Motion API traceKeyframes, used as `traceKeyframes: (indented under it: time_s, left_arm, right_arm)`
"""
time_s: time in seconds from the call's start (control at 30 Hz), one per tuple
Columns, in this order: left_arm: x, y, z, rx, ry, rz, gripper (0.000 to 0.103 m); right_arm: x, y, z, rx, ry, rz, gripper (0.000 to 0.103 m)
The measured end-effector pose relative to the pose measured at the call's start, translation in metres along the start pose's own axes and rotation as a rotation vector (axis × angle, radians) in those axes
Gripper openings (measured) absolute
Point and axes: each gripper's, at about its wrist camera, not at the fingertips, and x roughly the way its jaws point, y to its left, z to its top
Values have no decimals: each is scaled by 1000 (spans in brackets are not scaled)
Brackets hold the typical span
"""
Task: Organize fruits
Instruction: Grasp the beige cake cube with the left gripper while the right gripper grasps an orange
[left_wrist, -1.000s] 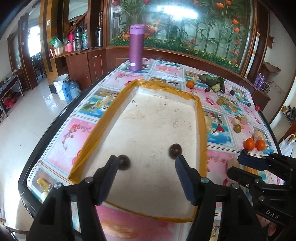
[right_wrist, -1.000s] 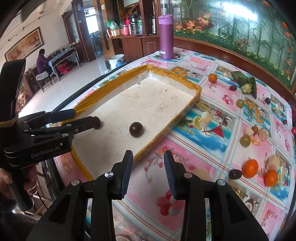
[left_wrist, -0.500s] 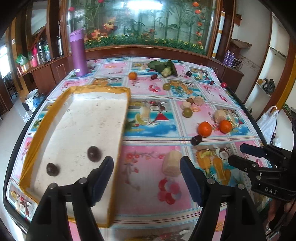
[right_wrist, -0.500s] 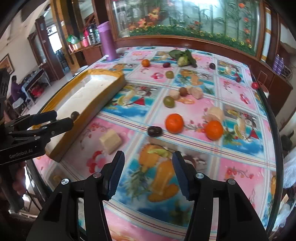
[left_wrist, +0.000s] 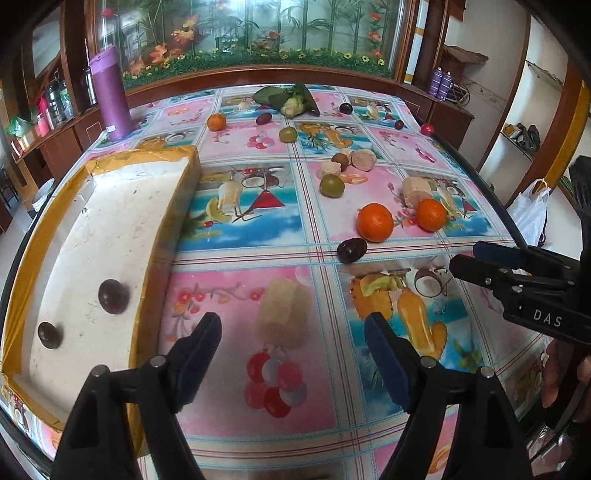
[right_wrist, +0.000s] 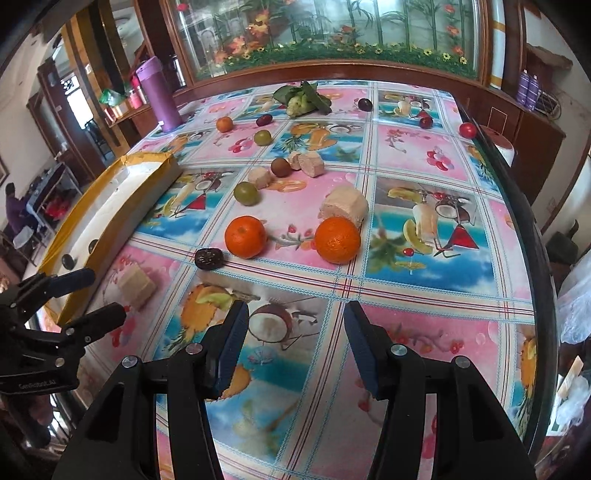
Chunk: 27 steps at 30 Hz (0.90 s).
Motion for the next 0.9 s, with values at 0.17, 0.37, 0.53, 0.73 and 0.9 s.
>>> traceKeyframes:
  time_s: [0.17, 0.37, 0.53, 0.73, 0.9]
  left_arm:
    - [18, 2, 2, -19, 33, 15, 82]
    - [24, 7, 2, -33, 46, 18, 82]
    - [29, 11, 0, -54, 64, 3, 82]
    - [30, 17, 3, -100, 43, -20, 76]
    - [29, 20, 4, -94, 28, -5, 38]
  right_arm:
    - [5, -11, 5, 0, 3, -3, 53]
    - [23, -22, 24, -12, 12, -7, 53]
    - [46, -17, 33, -75, 39, -39, 53]
    - [54, -12, 37, -137, 28, -75, 45]
    - [56, -14, 37, -150, 10, -75, 35]
